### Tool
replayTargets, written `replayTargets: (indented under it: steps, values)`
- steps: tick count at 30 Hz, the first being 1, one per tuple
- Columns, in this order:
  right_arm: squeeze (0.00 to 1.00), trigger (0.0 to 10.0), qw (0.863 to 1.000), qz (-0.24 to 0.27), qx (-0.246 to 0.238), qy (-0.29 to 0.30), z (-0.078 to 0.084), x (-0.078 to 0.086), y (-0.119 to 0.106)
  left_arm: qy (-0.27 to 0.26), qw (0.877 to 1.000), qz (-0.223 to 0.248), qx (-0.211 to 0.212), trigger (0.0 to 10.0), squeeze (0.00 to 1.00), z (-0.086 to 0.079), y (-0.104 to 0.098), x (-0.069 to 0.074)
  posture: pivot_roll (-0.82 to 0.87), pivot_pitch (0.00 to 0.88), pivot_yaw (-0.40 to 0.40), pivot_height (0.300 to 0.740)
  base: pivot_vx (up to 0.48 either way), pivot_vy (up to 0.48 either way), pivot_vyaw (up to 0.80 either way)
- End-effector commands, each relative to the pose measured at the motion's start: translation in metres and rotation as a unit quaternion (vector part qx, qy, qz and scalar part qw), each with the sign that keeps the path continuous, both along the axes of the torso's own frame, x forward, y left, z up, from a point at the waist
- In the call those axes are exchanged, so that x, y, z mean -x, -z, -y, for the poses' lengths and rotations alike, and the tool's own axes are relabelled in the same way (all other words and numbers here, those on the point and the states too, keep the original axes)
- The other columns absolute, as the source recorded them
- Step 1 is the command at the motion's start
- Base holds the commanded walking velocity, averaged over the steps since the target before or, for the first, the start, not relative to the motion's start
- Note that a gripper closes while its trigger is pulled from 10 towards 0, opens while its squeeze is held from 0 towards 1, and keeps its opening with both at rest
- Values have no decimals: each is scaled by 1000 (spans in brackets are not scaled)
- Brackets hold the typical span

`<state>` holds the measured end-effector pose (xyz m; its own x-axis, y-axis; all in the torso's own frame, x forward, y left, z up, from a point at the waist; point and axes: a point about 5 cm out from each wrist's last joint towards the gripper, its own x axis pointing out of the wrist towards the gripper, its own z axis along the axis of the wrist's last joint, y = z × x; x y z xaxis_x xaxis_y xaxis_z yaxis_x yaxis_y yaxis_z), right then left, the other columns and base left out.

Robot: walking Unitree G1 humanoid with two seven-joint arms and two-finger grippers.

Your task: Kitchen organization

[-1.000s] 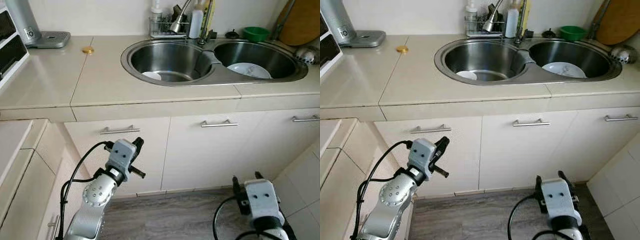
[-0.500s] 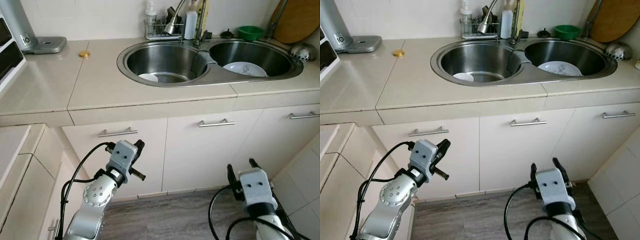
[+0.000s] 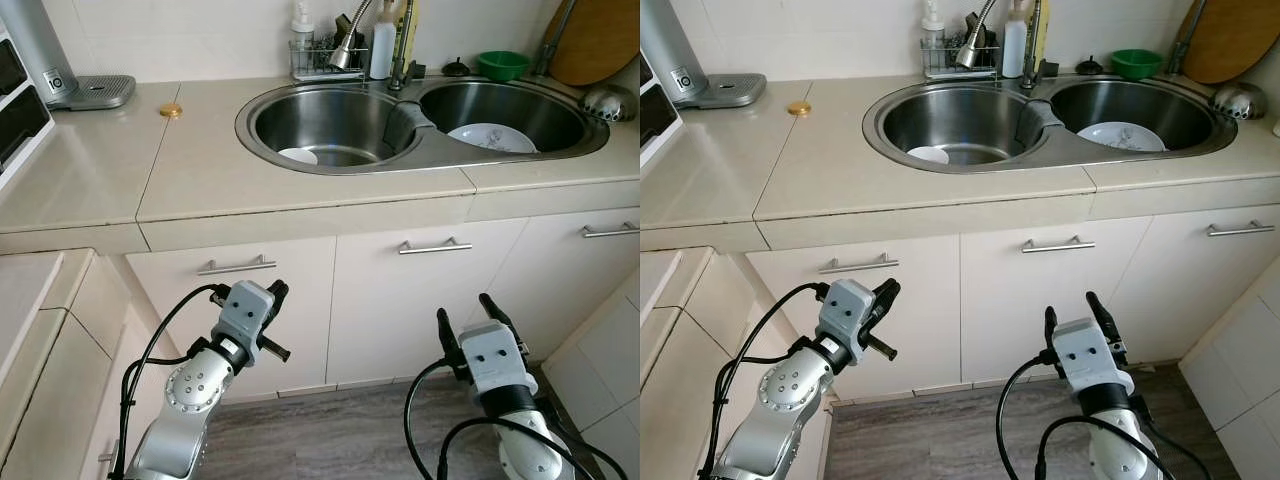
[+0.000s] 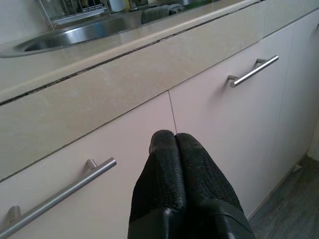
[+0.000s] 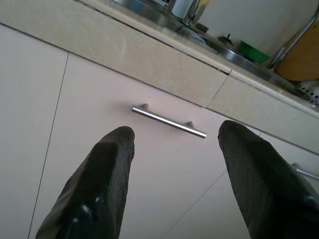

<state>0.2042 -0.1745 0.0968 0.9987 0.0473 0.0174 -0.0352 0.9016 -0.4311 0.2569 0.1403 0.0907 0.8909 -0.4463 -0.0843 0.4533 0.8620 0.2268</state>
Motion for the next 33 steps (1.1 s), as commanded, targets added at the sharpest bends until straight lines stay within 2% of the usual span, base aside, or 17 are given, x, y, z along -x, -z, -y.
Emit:
replayTargets:
  steps: [1,6,26,29,30,33]
  values:
    - [0,10000,1000,3,-1,4,2,1,0,0,1000,0,-8,10000,0,-2,0,-2,84,0,-17,740,0,0,0]
    - [0,10000,1000,-7,-16,20,8,4,4,1,1000,1,-11,10000,0,-3,1,-2,79,0,-16,740,0,0,0]
    - [0,10000,999,-8,-21,24,12,4,7,-1,1000,5,-12,10000,0,-1,2,0,80,0,-21,740,0,0,0]
    - [0,10000,999,-8,-21,24,12,4,7,4,1000,11,-19,10000,0,-4,1,4,76,0,-20,740,0,0,0]
    - [0,10000,999,-8,-20,24,13,5,7,11,1000,7,-17,10000,0,-7,-1,10,76,0,-19,740,0,0,0]
    - [0,10000,999,-8,-21,23,13,5,7,14,1000,4,-16,10000,0,-8,-2,16,81,0,-20,740,0,0,0]
